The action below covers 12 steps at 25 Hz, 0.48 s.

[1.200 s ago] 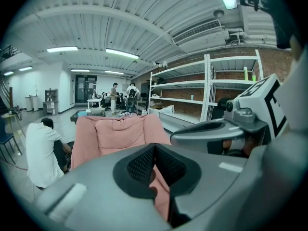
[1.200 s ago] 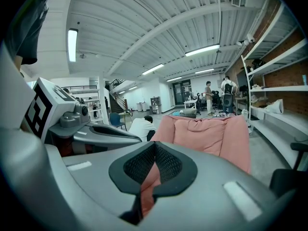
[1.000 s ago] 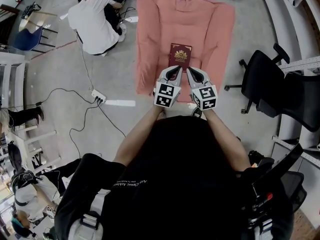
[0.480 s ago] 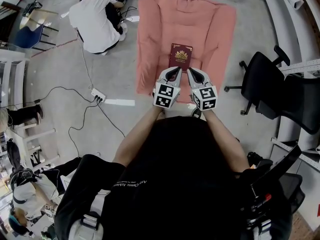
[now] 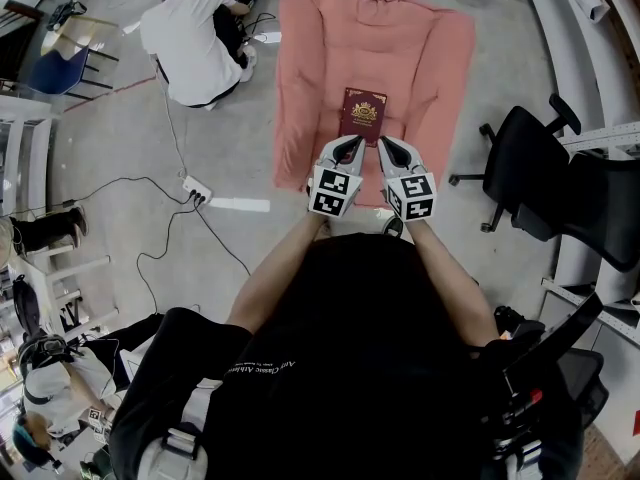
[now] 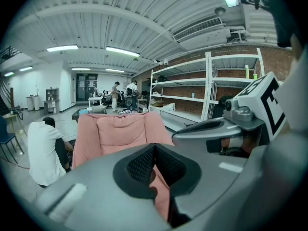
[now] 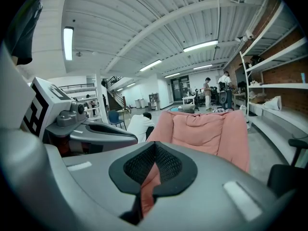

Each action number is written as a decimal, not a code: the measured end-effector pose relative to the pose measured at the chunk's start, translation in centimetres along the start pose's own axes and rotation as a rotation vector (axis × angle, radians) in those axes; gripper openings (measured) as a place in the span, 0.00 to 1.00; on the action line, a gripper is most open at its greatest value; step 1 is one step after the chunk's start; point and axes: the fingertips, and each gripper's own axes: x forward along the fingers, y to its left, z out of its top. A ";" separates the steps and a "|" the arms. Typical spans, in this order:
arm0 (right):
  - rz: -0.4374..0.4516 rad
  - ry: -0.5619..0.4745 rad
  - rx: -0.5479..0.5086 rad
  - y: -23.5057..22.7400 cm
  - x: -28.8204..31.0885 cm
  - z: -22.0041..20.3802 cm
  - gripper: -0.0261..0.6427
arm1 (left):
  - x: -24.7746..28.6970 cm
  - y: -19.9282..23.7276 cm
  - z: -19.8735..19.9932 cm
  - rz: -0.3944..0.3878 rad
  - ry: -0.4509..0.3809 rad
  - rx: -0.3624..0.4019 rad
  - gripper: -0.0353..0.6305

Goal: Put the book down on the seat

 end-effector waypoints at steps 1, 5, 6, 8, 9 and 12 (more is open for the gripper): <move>-0.002 0.000 0.000 0.0 0.0 0.0 0.06 | 0.0 0.0 0.0 0.000 -0.001 0.002 0.06; -0.013 -0.002 0.016 -0.6 -0.2 -0.1 0.06 | 0.2 -0.1 -0.1 -0.001 -0.001 0.000 0.06; -0.014 -0.003 0.020 -0.7 -0.2 -0.1 0.06 | 0.2 -0.1 -0.1 -0.001 -0.001 -0.001 0.06; -0.010 -0.006 0.027 -0.6 -0.2 -0.2 0.06 | 0.2 -0.1 -0.1 -0.003 -0.001 -0.004 0.06; -0.009 -0.004 0.028 -0.6 -0.2 -0.2 0.06 | 0.1 0.0 -0.2 -0.004 -0.001 -0.006 0.06; -0.022 0.011 0.009 -0.4 0.0 -0.4 0.06 | 0.1 0.3 -0.1 -0.004 -0.005 -0.015 0.06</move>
